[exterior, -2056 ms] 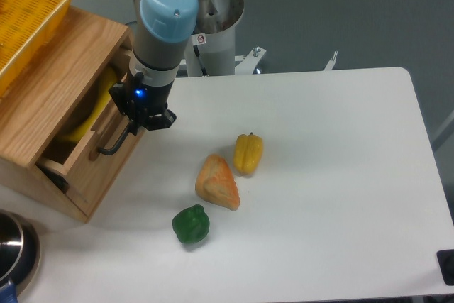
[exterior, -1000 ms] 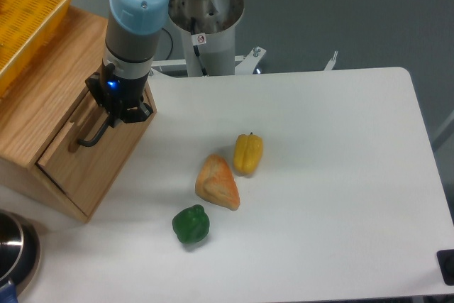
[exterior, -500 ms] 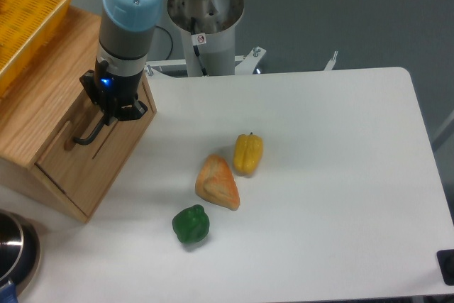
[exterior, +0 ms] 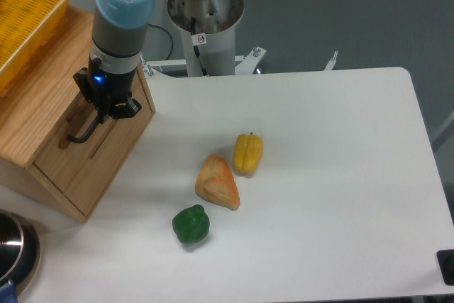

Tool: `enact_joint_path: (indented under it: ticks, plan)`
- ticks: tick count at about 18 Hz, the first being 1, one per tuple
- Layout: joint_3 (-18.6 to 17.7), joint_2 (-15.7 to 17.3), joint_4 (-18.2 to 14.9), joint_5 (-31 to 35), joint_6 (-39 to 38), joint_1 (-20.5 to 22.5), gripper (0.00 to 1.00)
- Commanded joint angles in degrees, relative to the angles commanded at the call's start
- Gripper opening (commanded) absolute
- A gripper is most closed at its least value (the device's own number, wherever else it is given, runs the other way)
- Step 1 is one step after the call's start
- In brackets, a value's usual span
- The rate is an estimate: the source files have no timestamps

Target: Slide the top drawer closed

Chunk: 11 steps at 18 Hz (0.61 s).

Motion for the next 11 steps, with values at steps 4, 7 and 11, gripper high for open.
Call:
enact_joint_path:
  ticks: [4, 7, 11]
  plan:
    - [0.3, -0.4, 0.2, 0.0, 0.0, 0.2, 0.00]
    - [1.0, -0.8, 0.4, 0.8, 0.1, 1.0, 0.00]
    - [1.8, -1.1, 0.6, 1.5, 0.7, 5.2, 0.14]
